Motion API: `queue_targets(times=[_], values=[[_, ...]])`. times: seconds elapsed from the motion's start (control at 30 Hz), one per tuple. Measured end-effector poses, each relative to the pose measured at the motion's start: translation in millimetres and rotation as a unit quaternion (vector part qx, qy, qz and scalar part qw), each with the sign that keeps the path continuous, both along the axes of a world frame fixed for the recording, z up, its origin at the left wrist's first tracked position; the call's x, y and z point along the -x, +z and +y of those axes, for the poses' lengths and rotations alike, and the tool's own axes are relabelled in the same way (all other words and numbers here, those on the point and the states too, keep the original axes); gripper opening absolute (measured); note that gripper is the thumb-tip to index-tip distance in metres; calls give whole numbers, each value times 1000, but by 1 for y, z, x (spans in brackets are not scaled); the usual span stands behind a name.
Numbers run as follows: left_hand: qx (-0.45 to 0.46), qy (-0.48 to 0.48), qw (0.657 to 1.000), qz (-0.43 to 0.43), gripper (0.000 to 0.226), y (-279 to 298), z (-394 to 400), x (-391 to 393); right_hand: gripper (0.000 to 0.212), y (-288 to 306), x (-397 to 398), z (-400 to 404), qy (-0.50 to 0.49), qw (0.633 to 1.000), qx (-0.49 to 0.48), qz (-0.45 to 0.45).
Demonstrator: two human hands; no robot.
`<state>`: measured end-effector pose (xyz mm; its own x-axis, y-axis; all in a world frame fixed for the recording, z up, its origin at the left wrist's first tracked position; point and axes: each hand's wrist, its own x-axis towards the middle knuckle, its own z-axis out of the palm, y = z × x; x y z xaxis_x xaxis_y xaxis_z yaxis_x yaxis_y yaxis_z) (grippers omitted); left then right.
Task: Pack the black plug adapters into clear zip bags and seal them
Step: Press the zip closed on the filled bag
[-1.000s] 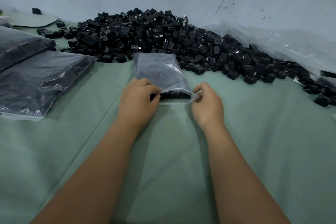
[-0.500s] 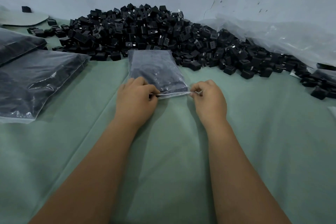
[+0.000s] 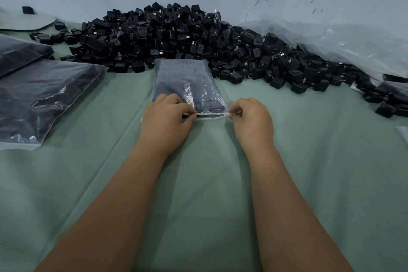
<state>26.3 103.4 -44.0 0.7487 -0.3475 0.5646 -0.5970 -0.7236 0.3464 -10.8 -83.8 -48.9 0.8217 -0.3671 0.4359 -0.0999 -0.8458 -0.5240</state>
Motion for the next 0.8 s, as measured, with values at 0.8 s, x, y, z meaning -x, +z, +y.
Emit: queue_targets(times=[0.8], values=[[3,-3,1000,27,18,0,0,-1,5,4,-3,9,21,993,120,-5]])
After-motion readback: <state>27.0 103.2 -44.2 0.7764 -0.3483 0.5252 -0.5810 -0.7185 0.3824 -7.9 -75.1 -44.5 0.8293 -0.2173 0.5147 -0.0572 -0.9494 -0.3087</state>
